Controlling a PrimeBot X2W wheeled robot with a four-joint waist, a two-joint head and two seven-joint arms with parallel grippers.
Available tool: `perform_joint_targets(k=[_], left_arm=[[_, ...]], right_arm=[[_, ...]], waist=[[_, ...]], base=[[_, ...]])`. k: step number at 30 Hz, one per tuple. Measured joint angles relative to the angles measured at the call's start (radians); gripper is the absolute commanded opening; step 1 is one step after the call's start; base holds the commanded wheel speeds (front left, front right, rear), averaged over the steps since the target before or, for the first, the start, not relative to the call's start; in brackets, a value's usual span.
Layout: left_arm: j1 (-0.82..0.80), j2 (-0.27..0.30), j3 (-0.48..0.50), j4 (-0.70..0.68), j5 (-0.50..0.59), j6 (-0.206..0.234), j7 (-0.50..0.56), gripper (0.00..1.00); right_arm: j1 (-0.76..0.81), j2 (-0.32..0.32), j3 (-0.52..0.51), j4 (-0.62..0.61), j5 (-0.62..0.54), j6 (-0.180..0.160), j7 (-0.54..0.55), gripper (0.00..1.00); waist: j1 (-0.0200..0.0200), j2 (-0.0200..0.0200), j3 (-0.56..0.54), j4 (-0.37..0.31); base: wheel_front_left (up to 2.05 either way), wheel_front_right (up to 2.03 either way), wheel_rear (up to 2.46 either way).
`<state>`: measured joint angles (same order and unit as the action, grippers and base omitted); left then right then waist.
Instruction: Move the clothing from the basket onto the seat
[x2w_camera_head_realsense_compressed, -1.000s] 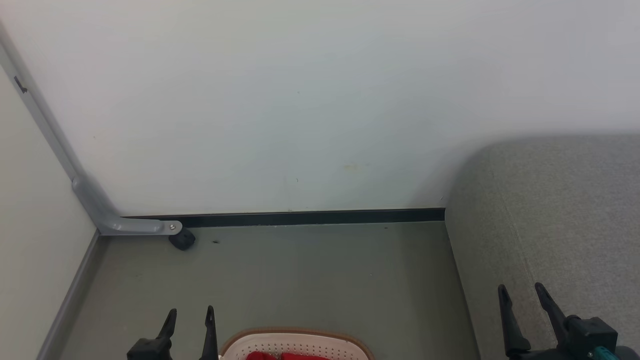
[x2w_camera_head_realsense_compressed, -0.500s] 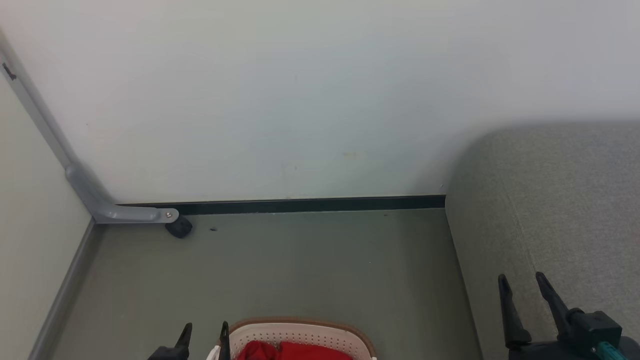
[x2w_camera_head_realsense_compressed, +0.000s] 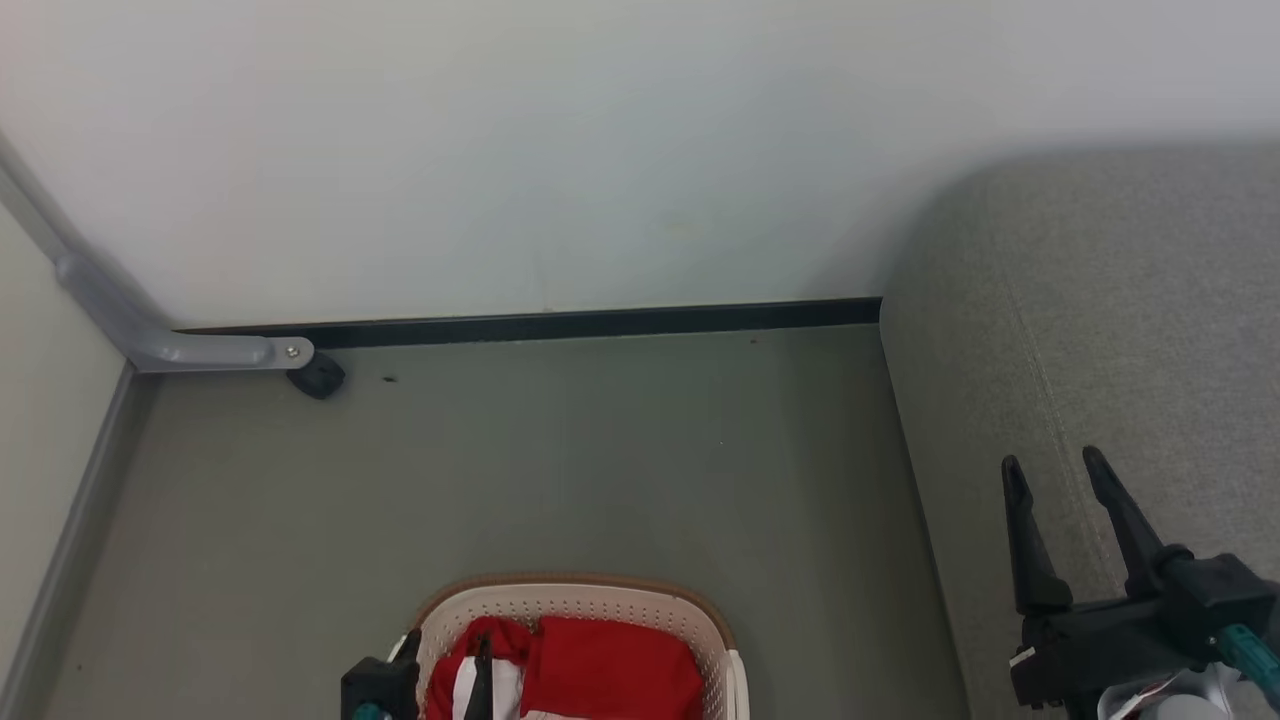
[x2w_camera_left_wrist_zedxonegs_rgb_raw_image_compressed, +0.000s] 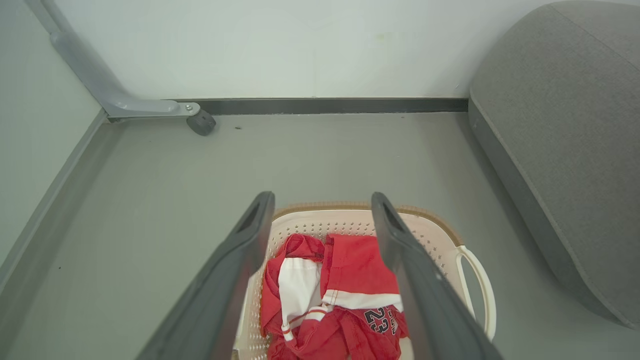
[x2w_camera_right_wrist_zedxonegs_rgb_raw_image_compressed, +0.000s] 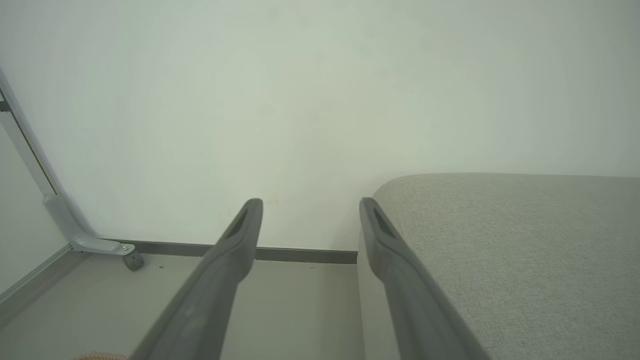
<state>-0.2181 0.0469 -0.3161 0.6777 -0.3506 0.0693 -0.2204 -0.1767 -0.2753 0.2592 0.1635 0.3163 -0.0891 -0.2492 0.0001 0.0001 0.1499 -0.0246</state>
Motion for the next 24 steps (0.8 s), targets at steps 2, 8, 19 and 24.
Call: perform_joint_targets(k=[2,8,19,24], left_arm=[[-0.025,-0.001,-0.012,0.017,0.0,0.0,0.003,1.0],[-0.096,-0.003,-0.05,0.053,-0.031,0.001,0.025,1.0],[-0.198,-0.005,-0.192,0.096,-0.15,0.02,0.061,1.0],[-0.25,-0.005,-0.249,0.123,-0.169,0.028,0.081,1.0]], right_arm=[[-0.013,-0.003,-0.003,-0.015,-0.002,0.0,0.0,1.0],[-0.061,-0.007,-0.014,-0.067,-0.007,-0.002,0.0,1.0],[-0.169,0.01,-0.025,-0.158,-0.008,-0.009,-0.001,1.0],[-0.193,0.016,-0.027,-0.193,-0.009,-0.009,-0.007,1.0]], waist=[[0.0,0.0,0.024,-0.006],[0.0001,0.0001,0.102,-0.024],[0.0002,0.0001,0.247,-0.078],[0.0,0.0001,0.312,-0.106]], base=[[0.0,0.0,0.0],[0.0,0.0,0.0],[0.0,0.0,0.0],[0.0,0.0,0.0]])
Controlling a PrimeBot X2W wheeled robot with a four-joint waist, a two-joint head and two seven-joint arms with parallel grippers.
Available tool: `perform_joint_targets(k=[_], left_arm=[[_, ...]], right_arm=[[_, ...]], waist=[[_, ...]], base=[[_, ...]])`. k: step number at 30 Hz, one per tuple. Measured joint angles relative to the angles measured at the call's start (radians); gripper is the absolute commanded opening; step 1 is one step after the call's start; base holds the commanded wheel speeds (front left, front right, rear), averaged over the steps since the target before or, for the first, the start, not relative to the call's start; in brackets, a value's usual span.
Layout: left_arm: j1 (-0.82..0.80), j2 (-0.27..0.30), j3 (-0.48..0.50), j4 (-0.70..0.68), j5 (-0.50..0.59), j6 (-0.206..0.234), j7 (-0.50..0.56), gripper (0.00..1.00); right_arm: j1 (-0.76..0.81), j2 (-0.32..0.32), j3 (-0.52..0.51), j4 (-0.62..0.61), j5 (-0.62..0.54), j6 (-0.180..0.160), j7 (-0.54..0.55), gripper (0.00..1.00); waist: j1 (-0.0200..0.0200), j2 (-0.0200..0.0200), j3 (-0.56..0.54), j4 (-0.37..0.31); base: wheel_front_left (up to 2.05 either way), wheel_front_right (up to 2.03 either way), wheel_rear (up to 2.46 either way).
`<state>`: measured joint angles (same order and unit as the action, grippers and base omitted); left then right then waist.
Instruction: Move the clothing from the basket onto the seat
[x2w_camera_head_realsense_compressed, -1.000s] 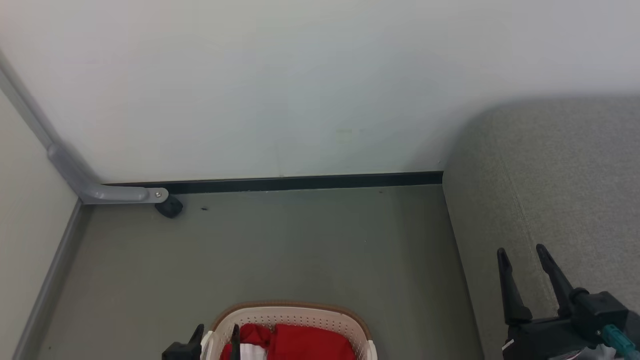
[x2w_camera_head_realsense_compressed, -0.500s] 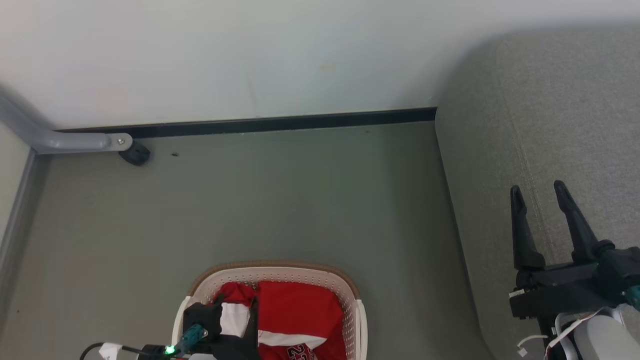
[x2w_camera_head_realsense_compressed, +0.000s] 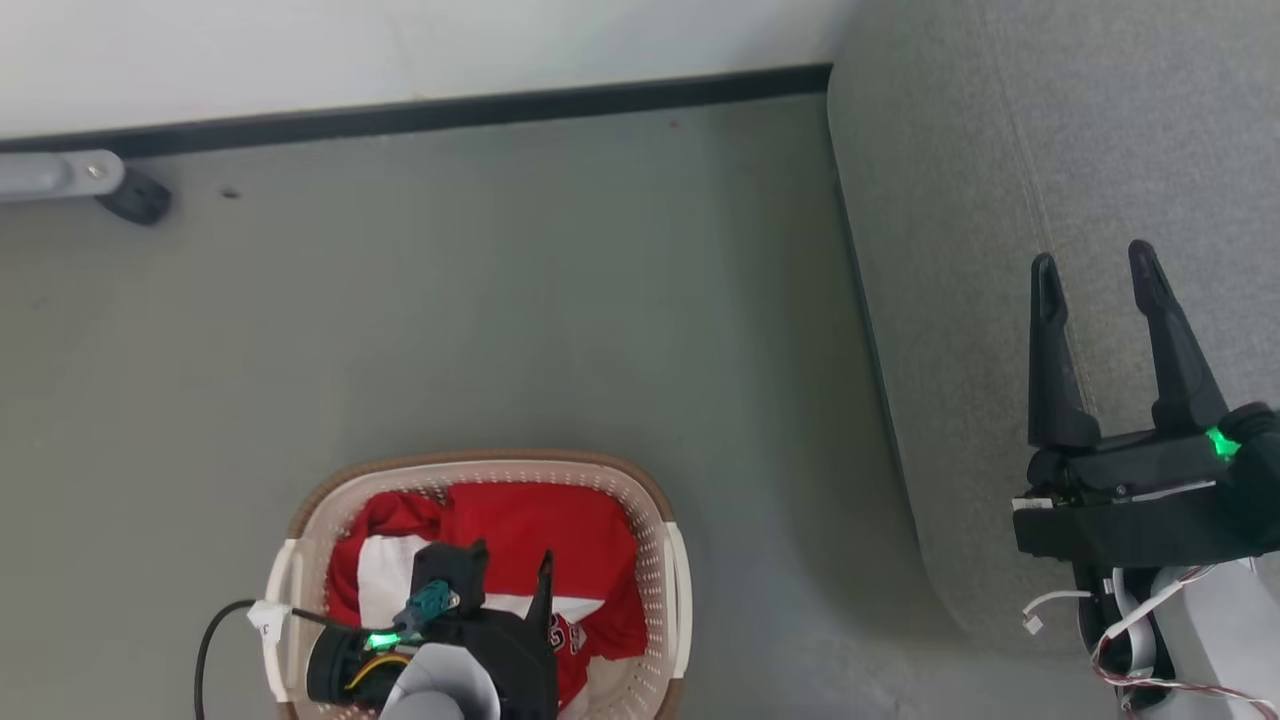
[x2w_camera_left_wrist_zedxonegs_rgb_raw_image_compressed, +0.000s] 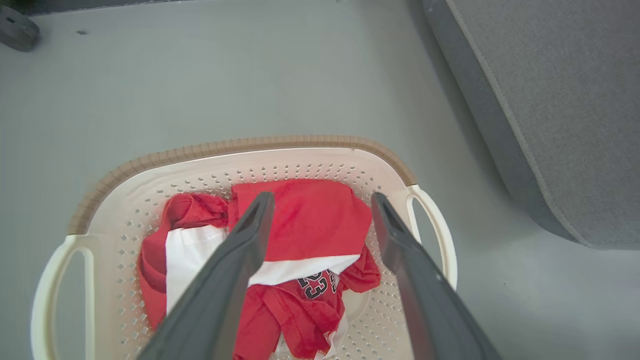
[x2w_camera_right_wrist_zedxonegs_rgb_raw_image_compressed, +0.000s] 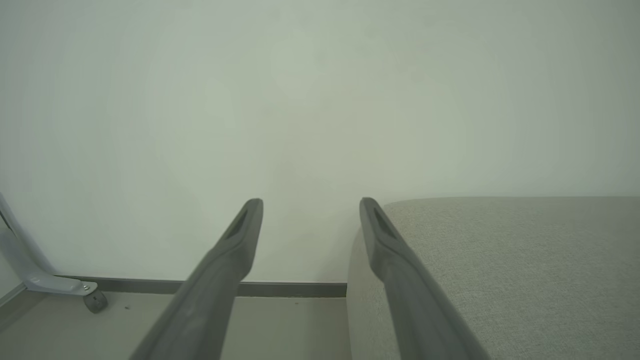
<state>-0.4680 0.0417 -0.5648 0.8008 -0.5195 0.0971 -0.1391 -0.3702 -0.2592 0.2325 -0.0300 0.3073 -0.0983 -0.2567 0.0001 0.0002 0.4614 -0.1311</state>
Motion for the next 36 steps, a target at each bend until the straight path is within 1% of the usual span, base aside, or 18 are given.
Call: perform_joint_targets(k=[6,17,22,27,32,36], left_arm=[[-0.079,0.0,-0.062,0.035,-0.033,0.008,0.033,1.0],[-0.164,0.002,-0.101,0.124,-0.052,0.009,0.064,1.0],[-0.191,0.003,-0.123,0.151,-0.053,0.009,0.076,1.0],[-0.222,0.003,-0.155,0.155,-0.091,0.007,0.086,1.0],[-0.253,0.004,-0.181,0.168,-0.101,0.008,0.103,1.0],[-0.285,0.004,-0.185,0.197,-0.103,0.009,0.114,1.0]], right_arm=[[-0.028,0.002,-0.006,-0.053,-0.008,-0.008,0.0,1.0],[-0.076,0.011,-0.003,-0.112,-0.023,-0.008,0.0,1.0],[-0.089,0.014,-0.006,-0.134,-0.036,-0.009,0.0,1.0],[-0.104,0.015,-0.011,-0.17,-0.046,-0.011,0.0,1.0],[-0.116,0.014,-0.019,-0.21,-0.057,-0.016,0.004,1.0],[-0.133,0.008,-0.02,-0.234,-0.066,-0.016,0.012,1.0]], waist=[[0.0,0.0,0.091,-0.032],[0.0,0.0,0.222,-0.077],[0.0,-0.0001,0.259,-0.094],[0.0,-0.0001,0.302,-0.112],[-0.0001,-0.0001,0.344,-0.125],[-0.0001,-0.0001,0.378,-0.13]], base=[[0.0,0.0,0.0],[0.0,0.0,0.0],[0.0,0.0,0.0],[0.0,0.0,0.0],[0.0,0.0,0.0],[0.0,0.0,0.0]])
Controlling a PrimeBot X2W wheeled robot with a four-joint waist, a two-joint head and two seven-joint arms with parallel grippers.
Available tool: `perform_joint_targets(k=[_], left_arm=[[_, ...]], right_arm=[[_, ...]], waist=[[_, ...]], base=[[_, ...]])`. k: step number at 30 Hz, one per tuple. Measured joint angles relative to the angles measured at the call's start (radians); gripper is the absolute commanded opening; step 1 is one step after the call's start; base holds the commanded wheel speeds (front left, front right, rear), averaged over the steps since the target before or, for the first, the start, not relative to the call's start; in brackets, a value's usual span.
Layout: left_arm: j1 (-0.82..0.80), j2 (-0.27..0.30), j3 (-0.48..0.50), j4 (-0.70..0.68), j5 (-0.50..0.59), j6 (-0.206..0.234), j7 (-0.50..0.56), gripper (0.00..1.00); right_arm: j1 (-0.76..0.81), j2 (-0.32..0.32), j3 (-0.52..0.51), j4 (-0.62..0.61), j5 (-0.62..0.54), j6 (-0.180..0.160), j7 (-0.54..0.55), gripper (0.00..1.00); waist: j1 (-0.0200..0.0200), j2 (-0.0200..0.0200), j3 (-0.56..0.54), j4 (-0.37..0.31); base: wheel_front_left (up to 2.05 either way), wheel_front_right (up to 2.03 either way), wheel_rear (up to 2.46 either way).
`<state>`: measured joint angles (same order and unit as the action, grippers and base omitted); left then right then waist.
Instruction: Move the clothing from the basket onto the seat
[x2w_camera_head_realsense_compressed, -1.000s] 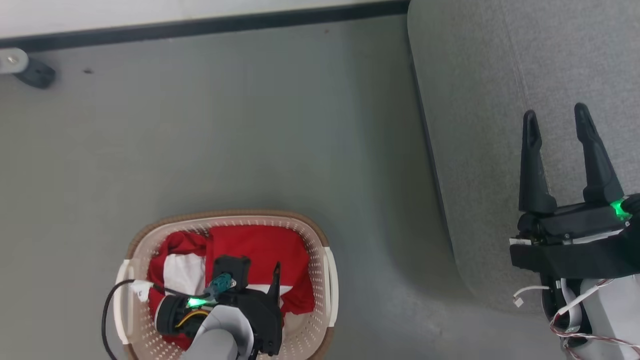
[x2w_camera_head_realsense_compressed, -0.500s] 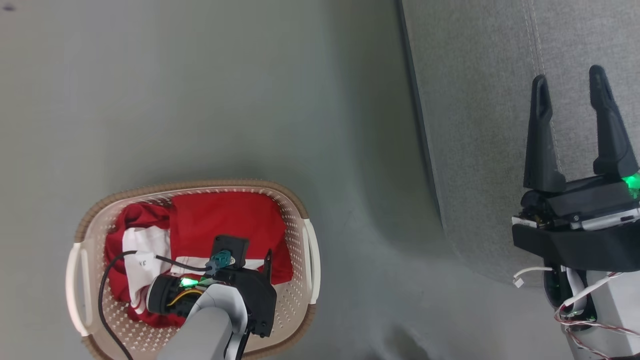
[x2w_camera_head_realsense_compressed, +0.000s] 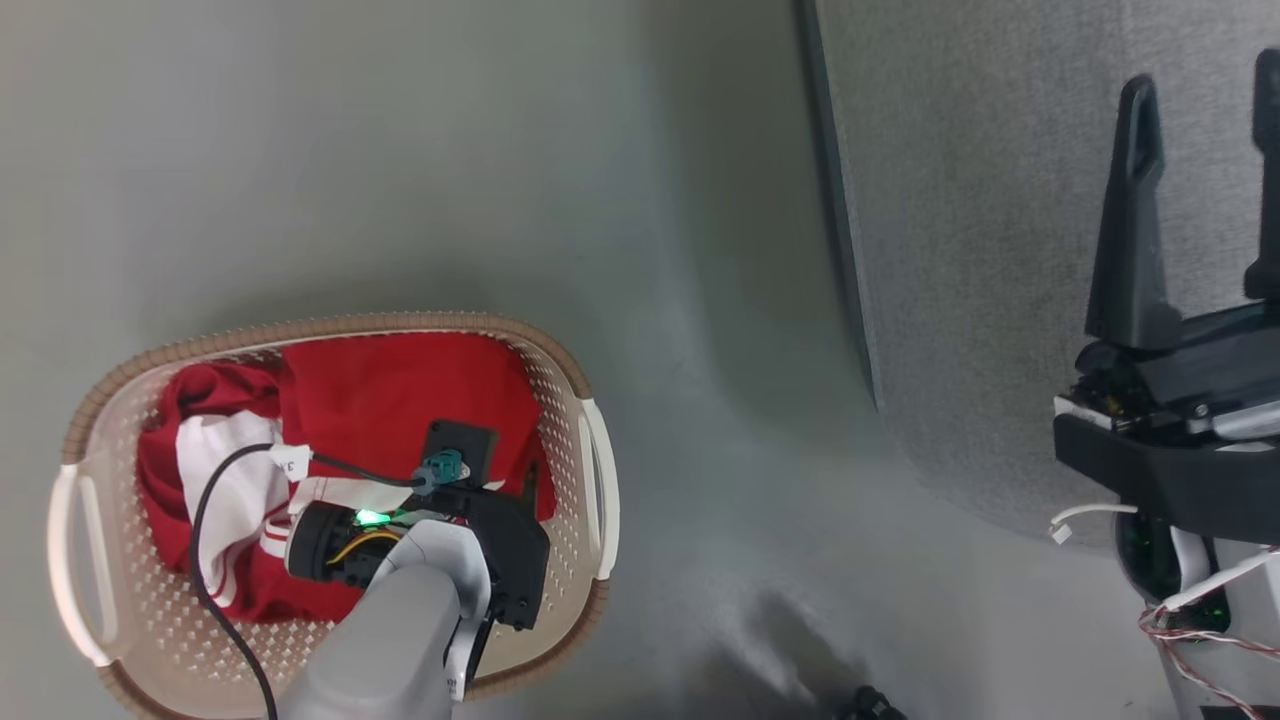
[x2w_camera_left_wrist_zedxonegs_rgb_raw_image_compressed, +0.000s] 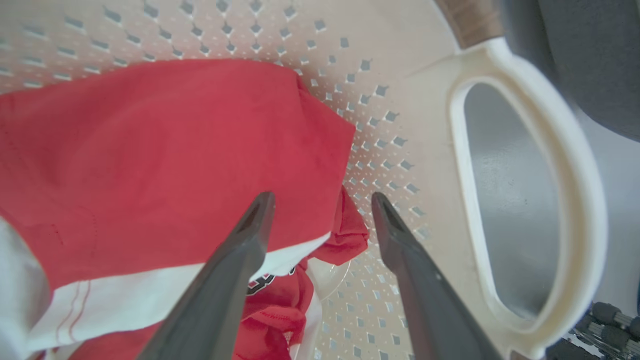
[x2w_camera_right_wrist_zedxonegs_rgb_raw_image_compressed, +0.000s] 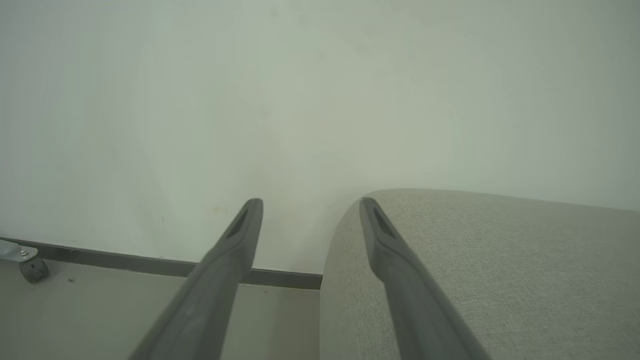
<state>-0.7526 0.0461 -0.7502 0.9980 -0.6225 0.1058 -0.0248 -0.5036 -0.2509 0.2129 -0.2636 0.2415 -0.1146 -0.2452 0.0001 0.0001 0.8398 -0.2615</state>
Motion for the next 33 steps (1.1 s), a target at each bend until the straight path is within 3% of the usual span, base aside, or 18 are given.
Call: perform_joint_targets(k=[21,22,23,24,33], left_arm=[[-0.124,0.0,-0.009,0.139,-0.001,0.018,0.016,1.0],[-0.124,0.0,-0.008,0.145,-0.002,0.018,0.016,0.56],[-0.124,0.0,-0.004,0.151,-0.005,0.018,0.016,0.37],[-0.125,0.0,-0.001,0.157,-0.009,0.018,0.016,0.0],[-0.147,-0.002,0.008,0.201,-0.01,0.018,0.012,0.0]], right_arm=[[-0.023,0.0,-0.034,-0.089,-0.032,-0.001,0.025,1.0],[-0.023,0.0,-0.034,-0.09,-0.032,-0.001,0.026,1.0],[-0.022,0.0,-0.034,-0.091,-0.032,-0.001,0.03,1.0],[-0.021,0.0,-0.035,-0.092,-0.032,-0.001,0.033,1.0],[-0.02,0.001,-0.04,-0.109,-0.032,-0.001,0.042,1.0]], waist=[[0.0,0.0,0.135,0.011],[0.0,-0.0001,0.137,0.012],[0.0,-0.0002,0.138,0.013],[0.0,-0.0002,0.139,0.014],[0.0,-0.0002,0.147,0.018]], base=[[0.0,0.0,0.0],[0.0,0.0,0.0],[0.0,0.0,0.0],[0.0,0.0,0.0],[0.0,0.0,0.0]])
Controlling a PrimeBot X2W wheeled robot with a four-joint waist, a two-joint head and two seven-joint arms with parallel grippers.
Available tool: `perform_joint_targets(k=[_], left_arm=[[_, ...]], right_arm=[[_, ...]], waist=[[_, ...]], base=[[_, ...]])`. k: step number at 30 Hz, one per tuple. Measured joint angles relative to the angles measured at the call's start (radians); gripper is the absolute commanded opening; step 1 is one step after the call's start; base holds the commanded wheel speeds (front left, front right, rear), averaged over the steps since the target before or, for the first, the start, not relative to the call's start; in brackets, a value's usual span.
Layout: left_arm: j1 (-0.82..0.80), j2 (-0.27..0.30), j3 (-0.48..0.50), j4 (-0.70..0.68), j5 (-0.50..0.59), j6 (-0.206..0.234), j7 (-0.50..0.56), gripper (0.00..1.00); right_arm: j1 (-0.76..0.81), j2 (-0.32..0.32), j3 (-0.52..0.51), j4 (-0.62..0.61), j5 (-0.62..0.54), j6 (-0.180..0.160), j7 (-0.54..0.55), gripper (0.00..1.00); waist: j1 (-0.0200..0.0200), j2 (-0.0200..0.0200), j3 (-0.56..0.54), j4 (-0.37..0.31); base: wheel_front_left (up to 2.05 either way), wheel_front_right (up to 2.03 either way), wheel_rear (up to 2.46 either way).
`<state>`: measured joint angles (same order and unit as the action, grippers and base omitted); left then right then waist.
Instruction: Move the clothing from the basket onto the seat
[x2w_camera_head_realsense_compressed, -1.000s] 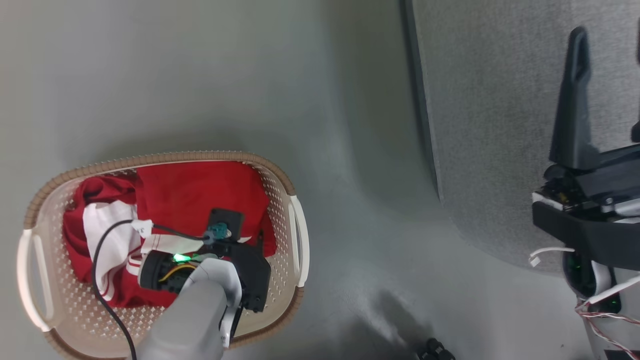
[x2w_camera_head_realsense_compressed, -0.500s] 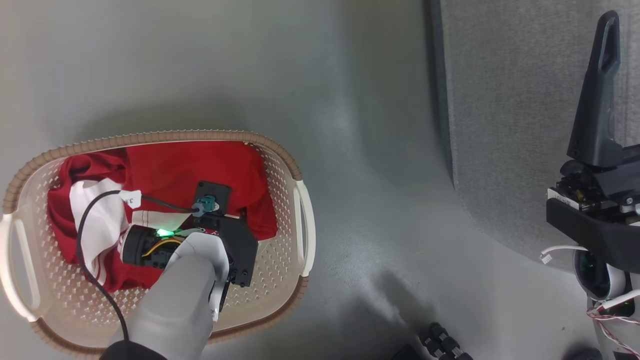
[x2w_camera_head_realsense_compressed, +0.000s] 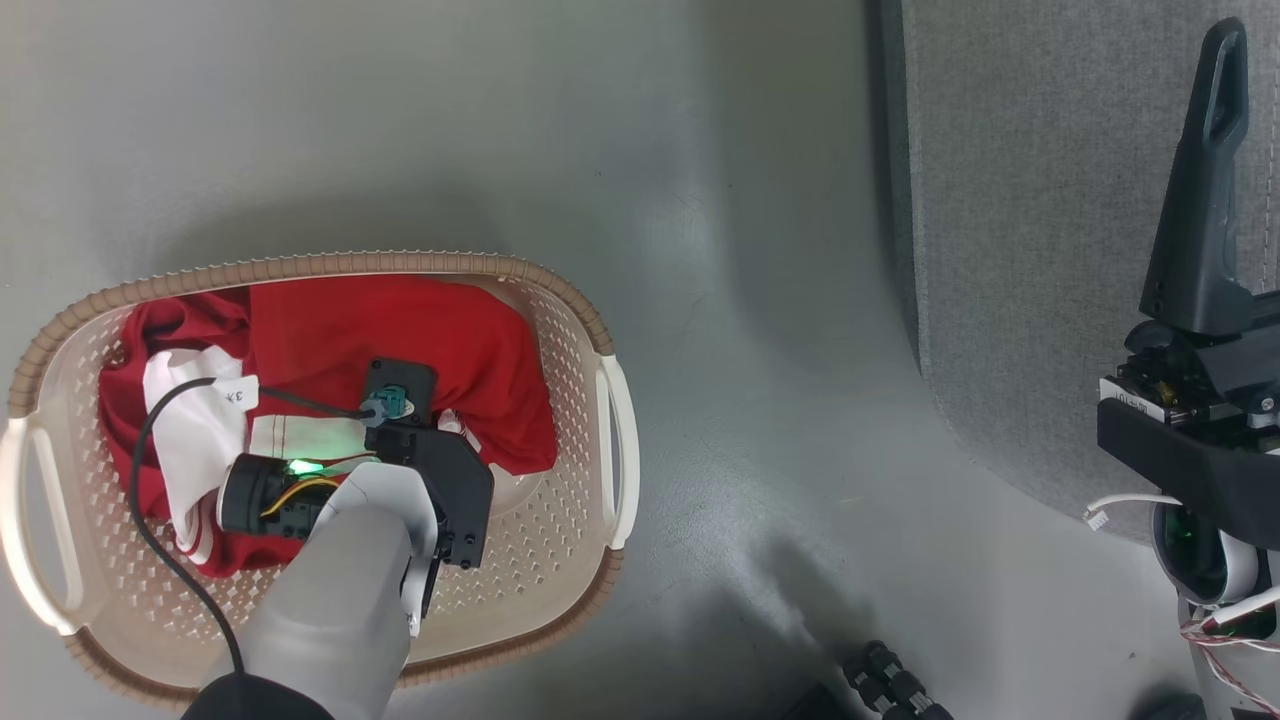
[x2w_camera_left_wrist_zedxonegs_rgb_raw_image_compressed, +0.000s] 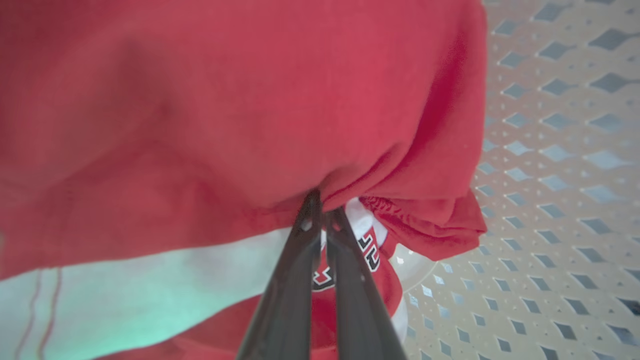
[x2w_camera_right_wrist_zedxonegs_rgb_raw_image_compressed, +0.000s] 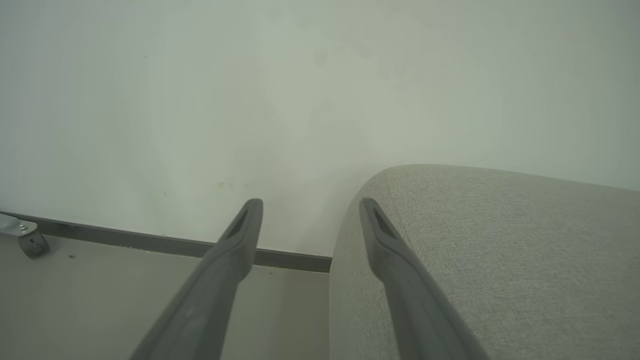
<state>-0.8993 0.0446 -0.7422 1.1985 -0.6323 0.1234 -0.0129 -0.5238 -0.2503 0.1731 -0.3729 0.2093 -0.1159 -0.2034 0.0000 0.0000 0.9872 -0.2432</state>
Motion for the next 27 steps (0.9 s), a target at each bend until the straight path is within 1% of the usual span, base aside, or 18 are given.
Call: perform_joint_targets(k=[6,10,13,20,22,27], left_arm=[[-0.001,-0.001,0.0,0.008,-0.002,0.0,-0.026,0.0],[0.002,-0.001,0.001,0.001,-0.036,0.0,-0.052,0.0],[0.003,-0.001,-0.001,-0.009,-0.043,0.0,-0.075,0.0],[0.009,-0.001,-0.007,-0.025,-0.053,0.0,-0.127,0.0],[0.014,-0.001,-0.009,-0.028,-0.054,0.0,-0.142,0.0],[0.036,-0.002,-0.013,-0.054,-0.066,0.0,-0.175,0.0]], right_arm=[[-0.001,0.003,-0.002,0.008,0.0,0.0,0.0,1.0],[-0.001,0.004,-0.001,0.035,0.0,0.0,0.0,1.0],[-0.001,0.004,0.002,0.061,0.0,0.0,-0.001,1.0],[-0.001,0.003,0.004,0.113,0.0,0.002,-0.008,1.0],[-0.001,0.003,0.005,0.13,0.002,0.007,-0.011,1.0],[0.001,0.005,0.017,0.191,0.003,0.013,-0.015,1.0]], waist=[[0.0,0.0001,0.002,0.003],[0.0,0.0,-0.009,0.008],[-0.0001,0.0,-0.024,0.012],[-0.0001,0.0,-0.074,0.027],[-0.0001,0.0,-0.092,0.033],[-0.0001,0.0,-0.153,0.051]], base=[[0.0,0.0,0.0],[0.0,0.0,0.0],[0.0,0.0,0.0],[0.0,0.0,0.0],[0.0,0.0,0.0],[0.0,0.0,0.0]])
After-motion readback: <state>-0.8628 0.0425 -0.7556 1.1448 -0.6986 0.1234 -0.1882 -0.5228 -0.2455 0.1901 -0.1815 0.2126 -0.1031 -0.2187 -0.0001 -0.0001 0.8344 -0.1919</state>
